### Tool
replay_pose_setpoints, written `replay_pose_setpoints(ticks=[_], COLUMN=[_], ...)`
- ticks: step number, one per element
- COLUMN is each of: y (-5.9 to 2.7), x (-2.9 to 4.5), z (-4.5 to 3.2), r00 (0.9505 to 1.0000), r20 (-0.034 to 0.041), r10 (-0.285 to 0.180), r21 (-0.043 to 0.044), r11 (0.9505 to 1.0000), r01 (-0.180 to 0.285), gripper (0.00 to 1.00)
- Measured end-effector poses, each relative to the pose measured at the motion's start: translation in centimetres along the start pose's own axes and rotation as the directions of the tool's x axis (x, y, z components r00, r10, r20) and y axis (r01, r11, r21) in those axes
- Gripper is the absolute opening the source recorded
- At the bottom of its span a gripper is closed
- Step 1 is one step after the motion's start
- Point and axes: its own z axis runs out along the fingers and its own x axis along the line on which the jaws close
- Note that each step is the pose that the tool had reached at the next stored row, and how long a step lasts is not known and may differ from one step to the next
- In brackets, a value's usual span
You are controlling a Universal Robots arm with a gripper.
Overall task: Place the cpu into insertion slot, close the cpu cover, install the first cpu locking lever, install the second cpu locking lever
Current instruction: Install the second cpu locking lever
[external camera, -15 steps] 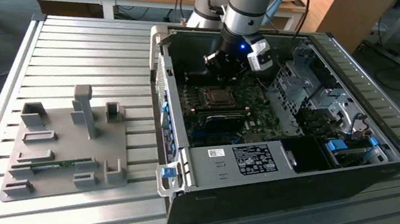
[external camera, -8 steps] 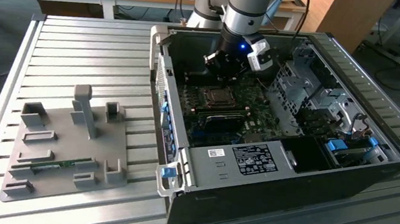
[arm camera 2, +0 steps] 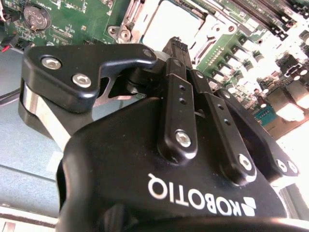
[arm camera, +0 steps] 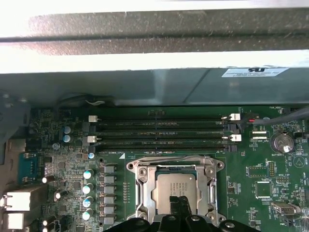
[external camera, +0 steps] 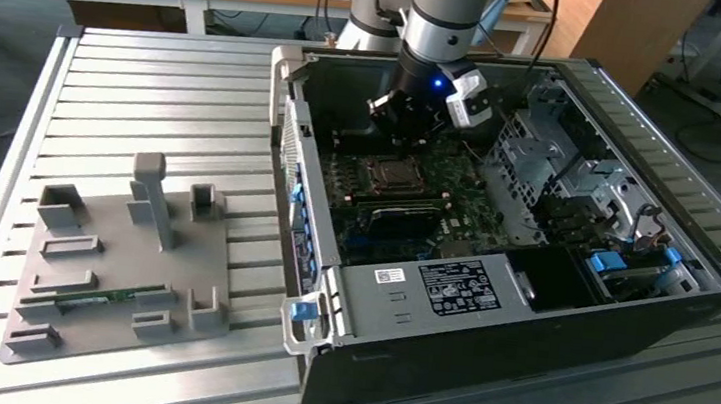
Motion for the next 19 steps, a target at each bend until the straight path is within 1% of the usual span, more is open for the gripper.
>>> replay_pose_setpoints(ticks=[8, 15, 19], y=[-0.5, -0.52, -0.62], x=[-0.01, -0.03, -0.04], z=[-0.03, -0.36, -0.4], r00=[1.0, 1.0, 1.0], r20=[0.0, 0.0, -0.0001], r10=[0.0, 0.0, 0.0], r21=[-0.0001, -0.0004, -0.0005], r11=[1.0, 1.0, 1.0], r01=[0.0, 0.0, 0.0], gripper=[0.11, 0.11, 0.11])
